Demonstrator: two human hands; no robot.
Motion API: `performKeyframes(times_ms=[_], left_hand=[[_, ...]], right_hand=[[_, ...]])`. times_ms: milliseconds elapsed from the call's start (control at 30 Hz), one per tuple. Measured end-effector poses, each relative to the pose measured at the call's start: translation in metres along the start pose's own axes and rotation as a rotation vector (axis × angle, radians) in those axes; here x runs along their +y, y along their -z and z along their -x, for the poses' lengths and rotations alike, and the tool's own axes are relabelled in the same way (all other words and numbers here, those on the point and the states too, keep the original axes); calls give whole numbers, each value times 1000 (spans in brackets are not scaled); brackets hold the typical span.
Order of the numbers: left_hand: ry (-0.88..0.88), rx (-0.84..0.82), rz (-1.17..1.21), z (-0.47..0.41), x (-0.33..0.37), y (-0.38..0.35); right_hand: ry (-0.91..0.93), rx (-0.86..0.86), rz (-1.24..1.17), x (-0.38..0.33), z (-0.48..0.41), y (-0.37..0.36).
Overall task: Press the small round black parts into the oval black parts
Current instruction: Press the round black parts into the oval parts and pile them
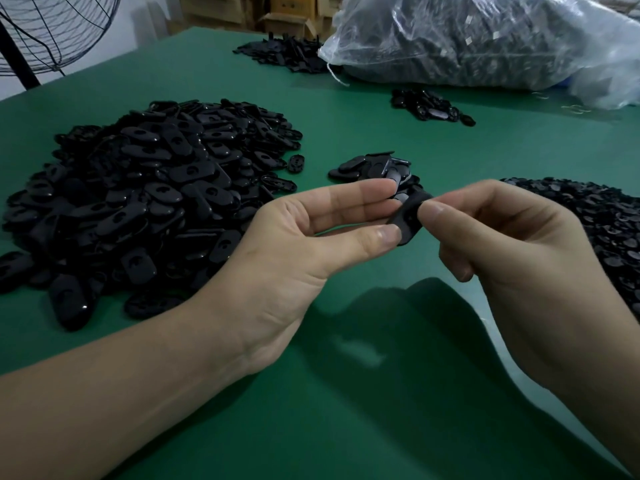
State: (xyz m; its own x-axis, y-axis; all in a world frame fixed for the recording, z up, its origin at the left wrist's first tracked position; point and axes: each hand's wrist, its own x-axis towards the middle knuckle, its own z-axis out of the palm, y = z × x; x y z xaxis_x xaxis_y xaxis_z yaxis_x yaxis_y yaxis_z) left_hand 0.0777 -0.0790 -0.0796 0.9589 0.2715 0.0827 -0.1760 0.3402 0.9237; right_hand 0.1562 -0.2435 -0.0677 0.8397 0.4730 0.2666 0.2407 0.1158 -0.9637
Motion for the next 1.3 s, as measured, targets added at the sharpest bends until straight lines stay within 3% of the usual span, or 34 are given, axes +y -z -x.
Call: performKeyframes(times_ms=[667,967,1300], left_hand=[[0,35,-47,1,-3,1],[9,27,-59,1,-4,0],[42,54,-31,-1,-6,3]], right_hand=[[108,-17,155,2,3,0],[399,68,624,5,5,3],[535,46,998,-2,8,3]])
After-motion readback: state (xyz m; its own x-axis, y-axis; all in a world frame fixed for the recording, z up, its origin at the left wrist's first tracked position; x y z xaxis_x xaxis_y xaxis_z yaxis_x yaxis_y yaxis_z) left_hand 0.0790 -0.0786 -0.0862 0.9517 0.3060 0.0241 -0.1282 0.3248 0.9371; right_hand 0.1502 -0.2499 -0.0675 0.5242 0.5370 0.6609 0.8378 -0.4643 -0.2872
